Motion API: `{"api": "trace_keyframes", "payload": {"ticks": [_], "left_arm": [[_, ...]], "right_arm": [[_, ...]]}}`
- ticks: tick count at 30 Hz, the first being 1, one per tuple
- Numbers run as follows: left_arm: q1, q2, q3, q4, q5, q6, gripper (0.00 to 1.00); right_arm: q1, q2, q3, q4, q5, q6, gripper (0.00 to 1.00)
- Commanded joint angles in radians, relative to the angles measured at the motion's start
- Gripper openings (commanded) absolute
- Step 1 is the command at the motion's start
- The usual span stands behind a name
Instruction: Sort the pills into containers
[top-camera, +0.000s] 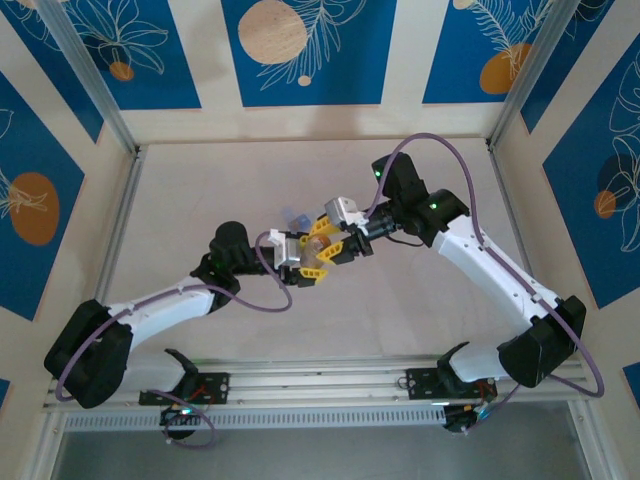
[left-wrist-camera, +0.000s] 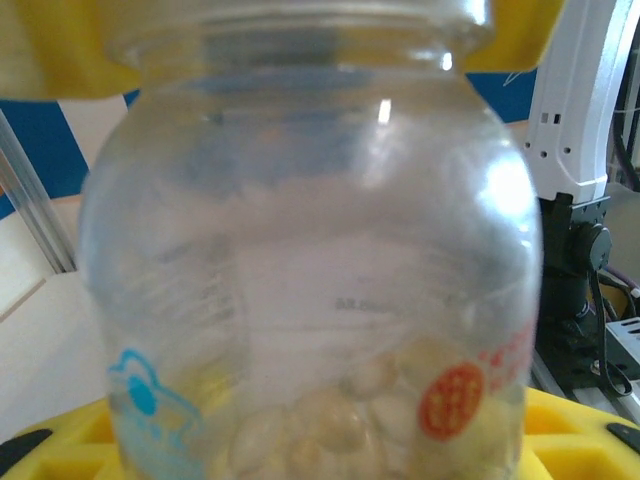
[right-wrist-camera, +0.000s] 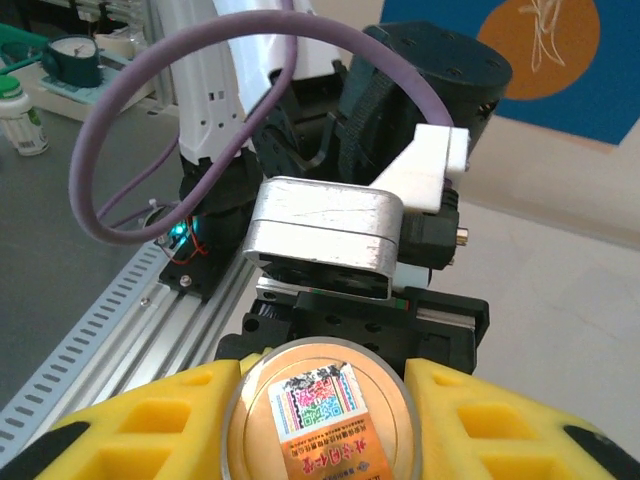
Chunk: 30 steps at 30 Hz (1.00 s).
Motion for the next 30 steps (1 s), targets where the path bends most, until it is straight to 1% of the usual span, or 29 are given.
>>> {"api": "trace_keyframes", "payload": {"ticks": [1,2,3,6,9,11,14,19,20,21,22,25,27,30], "left_arm": [[0.005,-0.033,0.031,0.001,-0.063,0.056,0.00],[0.006,-0.043,0.031,-0.012,-0.085,0.067,0.00],[0.005,-0.051,0.030,-0.022,-0.107,0.078,0.00],[0.006,-0.069,0.022,-0.022,-0.185,0.091,0.00],[0.005,-0.081,0.002,0.020,-0.270,0.092,0.00],[0.005,-0.086,-0.007,0.040,-0.305,0.090,0.00],[0.004,-0.080,-0.009,0.052,-0.323,0.089,0.00],[0.001,-0.068,-0.016,0.071,-0.354,0.073,0.00],[0.001,-0.066,-0.016,0.067,-0.367,0.072,0.00],[0.002,-0.066,-0.016,0.062,-0.375,0.072,0.00],[0.002,-0.065,-0.017,0.057,-0.380,0.072,0.00],[0.002,-0.063,-0.016,0.050,-0.368,0.072,0.00],[0.001,-0.061,-0.019,0.058,-0.333,0.068,0.00],[0.001,-0.055,-0.020,0.068,-0.264,0.064,0.00]], "right_arm": [[-0.005,-0.008,-0.031,0.013,0.135,0.170,0.25],[-0.011,-0.017,-0.055,0.032,0.173,0.209,0.22],[-0.014,-0.027,-0.081,0.051,0.203,0.250,0.21],[-0.014,-0.057,-0.154,0.126,0.305,0.391,0.19],[-0.006,-0.078,-0.203,0.166,0.401,0.518,0.18],[0.005,-0.087,-0.232,0.201,0.461,0.600,0.18],[0.031,-0.099,-0.271,0.265,0.502,0.702,0.16],[0.058,-0.123,-0.264,0.280,0.514,0.727,0.20],[0.056,-0.133,-0.254,0.273,0.525,0.731,0.23],[0.053,-0.144,-0.243,0.264,0.530,0.731,0.30],[0.050,-0.155,-0.236,0.257,0.522,0.720,0.34],[0.027,-0.202,-0.252,0.263,0.418,0.606,0.41],[0.011,-0.231,-0.264,0.274,0.332,0.511,0.51],[-0.009,-0.242,-0.263,0.300,0.272,0.425,0.62]]}}
